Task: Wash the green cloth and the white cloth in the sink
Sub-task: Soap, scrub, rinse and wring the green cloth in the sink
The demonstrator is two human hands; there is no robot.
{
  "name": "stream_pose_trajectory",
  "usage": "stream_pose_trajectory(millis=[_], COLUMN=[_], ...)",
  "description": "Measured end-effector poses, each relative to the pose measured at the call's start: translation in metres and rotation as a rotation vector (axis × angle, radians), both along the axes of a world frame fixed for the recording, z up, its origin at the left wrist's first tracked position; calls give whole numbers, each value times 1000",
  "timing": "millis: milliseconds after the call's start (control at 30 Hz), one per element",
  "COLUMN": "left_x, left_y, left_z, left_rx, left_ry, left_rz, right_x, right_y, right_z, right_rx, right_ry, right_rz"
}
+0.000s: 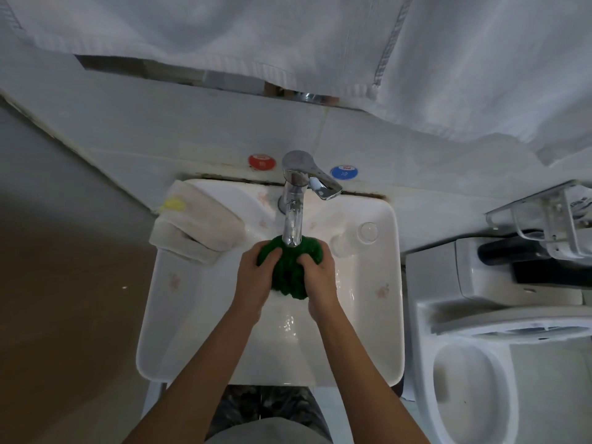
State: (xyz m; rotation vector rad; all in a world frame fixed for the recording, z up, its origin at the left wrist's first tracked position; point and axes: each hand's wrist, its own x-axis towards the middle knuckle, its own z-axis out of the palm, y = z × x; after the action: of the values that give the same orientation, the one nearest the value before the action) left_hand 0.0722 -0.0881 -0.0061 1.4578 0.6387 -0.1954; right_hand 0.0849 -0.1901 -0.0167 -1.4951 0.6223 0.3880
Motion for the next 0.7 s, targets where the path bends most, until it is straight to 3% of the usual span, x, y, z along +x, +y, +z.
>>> stream_pose_trajectory(millis=[133, 300, 567, 700], left_x=[-3, -5, -12, -11], left_y=[-3, -6, -13, -20], left_z=[-9, -6, -7, 0], left_rx=[277, 264, 20, -154], left_ry=[-38, 23, 27, 38], left_rz=[-101, -44, 258, 245], right_x=[-3, 1, -2, -13], right_y=[1, 5, 20, 26], right_z=[4, 6, -6, -6], right_rx=[73, 186, -39, -95], right_ry=[27, 95, -2, -71], right_rz=[-12, 40, -42, 16])
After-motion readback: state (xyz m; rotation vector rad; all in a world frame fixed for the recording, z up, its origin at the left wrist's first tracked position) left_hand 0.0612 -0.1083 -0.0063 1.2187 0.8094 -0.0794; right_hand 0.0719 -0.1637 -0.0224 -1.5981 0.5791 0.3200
